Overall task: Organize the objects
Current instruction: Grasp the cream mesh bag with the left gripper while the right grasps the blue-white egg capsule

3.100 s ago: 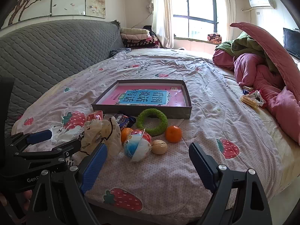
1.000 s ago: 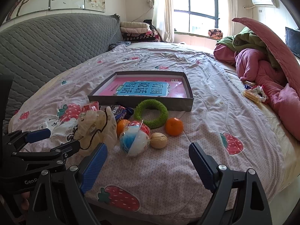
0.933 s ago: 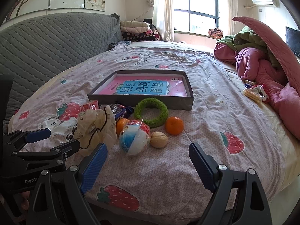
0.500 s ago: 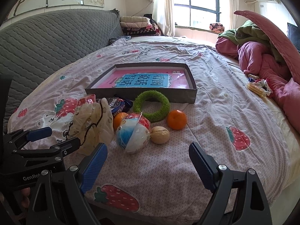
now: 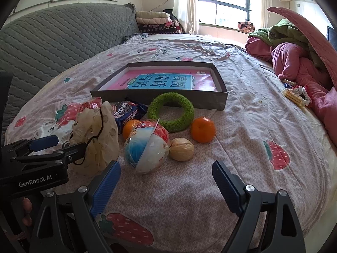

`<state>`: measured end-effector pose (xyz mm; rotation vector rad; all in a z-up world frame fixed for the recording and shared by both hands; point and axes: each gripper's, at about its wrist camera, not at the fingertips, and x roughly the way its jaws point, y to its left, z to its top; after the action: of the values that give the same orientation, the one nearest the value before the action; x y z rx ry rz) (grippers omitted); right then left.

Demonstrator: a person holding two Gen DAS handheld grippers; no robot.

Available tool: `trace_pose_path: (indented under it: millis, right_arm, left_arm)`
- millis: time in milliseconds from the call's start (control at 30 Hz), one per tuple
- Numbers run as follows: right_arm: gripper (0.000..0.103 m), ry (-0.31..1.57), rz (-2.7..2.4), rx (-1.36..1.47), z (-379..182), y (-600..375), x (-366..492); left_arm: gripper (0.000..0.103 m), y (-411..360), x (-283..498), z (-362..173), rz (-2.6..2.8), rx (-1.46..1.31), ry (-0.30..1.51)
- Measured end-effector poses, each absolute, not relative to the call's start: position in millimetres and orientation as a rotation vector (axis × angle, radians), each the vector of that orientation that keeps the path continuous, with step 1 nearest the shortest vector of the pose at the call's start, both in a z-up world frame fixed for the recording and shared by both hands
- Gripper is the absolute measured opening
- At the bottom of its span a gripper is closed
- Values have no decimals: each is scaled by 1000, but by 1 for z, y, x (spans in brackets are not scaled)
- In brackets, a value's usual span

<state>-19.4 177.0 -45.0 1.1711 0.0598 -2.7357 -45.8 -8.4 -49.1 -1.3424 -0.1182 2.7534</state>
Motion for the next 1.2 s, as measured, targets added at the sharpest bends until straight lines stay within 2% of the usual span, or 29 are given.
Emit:
trace_pose_path:
  millis: [333,500,567,700,767,800,867,933,1067,1100,1133,1200]
  right_arm:
    - [87,205,-2726,1189,-53,162,-36]
    - [81,311,-2724,1177,-57,153,-41]
    - [75,360,-2727,1170,-57,149,-42]
    - [69,436,-2724,1153,-60,140,-45]
    - [60,468,-2709,1157,-62,136,-47]
    - [59,485,-2707,1150,-62,134,-47]
    - [52,513,-2707,1133,-63,131,-47]
    - [52,518,-2703,1121,-63,130,-47]
    - [52,480,-2702,1106,-63,133,-48]
    - [52,467,-2700,1102,-62,134,-48]
    - [52,459,-2698,1097,-62,135,-48]
    - [52,424,-2694,1097,-61,138,-48]
  left_arm:
    - [84,-18,-65,-64,2740,-1346,-178]
    - [84,-25,-73,-70,2699,-1345,-255]
    - [84,-26,-75,-71,2699,-1337,-257]
    - [84,-20,-75,-70,2708,-1308,-207]
    - [84,-17,-76,-70,2696,-1305,-196]
    - [83,-16,-76,-70,2692,-1303,-197]
    - [74,-15,-76,-70,2680,-1301,-203]
    - [60,-15,-75,-70,2667,-1299,-213]
    - [46,-12,-75,-70,2660,-1299,-197]
    - [35,-12,-75,-70,2659,-1296,-200]
    - [28,-12,-74,-70,2658,-1294,-205]
    - [25,-11,-72,-70,2649,-1286,-202]
